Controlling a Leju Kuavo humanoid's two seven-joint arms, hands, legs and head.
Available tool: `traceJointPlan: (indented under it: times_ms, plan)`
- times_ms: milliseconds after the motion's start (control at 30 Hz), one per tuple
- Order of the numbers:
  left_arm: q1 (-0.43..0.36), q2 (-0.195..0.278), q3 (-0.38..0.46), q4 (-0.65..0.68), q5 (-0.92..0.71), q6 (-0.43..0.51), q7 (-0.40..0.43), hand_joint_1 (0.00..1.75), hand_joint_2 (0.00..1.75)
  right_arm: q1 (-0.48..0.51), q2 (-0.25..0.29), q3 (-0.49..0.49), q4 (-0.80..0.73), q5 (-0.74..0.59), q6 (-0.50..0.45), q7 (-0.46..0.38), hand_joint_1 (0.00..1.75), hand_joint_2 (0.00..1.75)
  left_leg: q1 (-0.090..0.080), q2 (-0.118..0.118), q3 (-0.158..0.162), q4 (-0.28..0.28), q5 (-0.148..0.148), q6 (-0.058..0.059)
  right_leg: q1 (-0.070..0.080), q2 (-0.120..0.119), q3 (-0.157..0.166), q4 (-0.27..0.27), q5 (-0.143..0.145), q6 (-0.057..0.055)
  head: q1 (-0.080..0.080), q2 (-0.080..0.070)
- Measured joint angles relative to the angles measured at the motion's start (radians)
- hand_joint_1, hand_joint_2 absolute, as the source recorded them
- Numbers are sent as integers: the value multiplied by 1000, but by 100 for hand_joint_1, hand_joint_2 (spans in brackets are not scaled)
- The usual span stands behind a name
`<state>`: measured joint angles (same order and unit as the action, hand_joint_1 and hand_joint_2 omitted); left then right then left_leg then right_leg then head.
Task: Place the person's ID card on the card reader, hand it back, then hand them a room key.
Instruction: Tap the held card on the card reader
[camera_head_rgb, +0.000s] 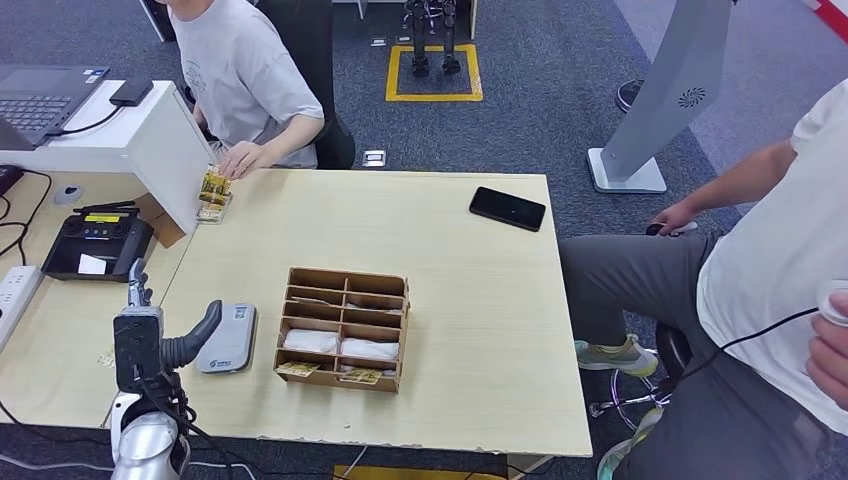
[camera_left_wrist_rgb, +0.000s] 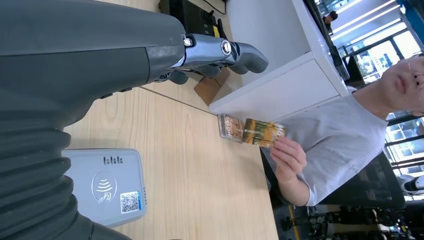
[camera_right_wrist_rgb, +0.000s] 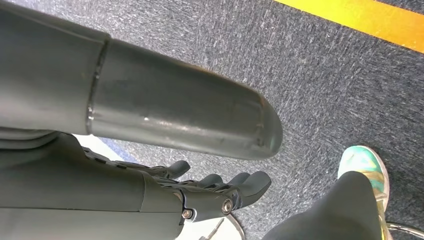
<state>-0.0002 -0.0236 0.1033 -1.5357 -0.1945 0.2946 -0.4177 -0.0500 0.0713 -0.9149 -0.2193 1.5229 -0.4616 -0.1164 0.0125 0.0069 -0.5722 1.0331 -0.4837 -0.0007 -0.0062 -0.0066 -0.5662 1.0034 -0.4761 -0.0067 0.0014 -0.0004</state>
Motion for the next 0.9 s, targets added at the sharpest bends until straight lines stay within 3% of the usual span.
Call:
traceJointPlan:
  times_ms: [433, 900]
  plan:
    - [6, -8, -5, -13, -32, 12, -10, 0, 175, 0, 0, -2, 0, 0, 1, 0, 0, 0, 0, 0, 0, 0, 0, 0, 0, 0, 0, 0, 0, 0, 0, 0]
    - [95, 20, -136, -125, -478, 265, -150, 0, 175, 1, 0, -3, 0, 9, 21, -11, 0, 0, 0, 0, 0, 0, 0, 0, 0, 0, 0, 0, 0, 0, 0, 0]
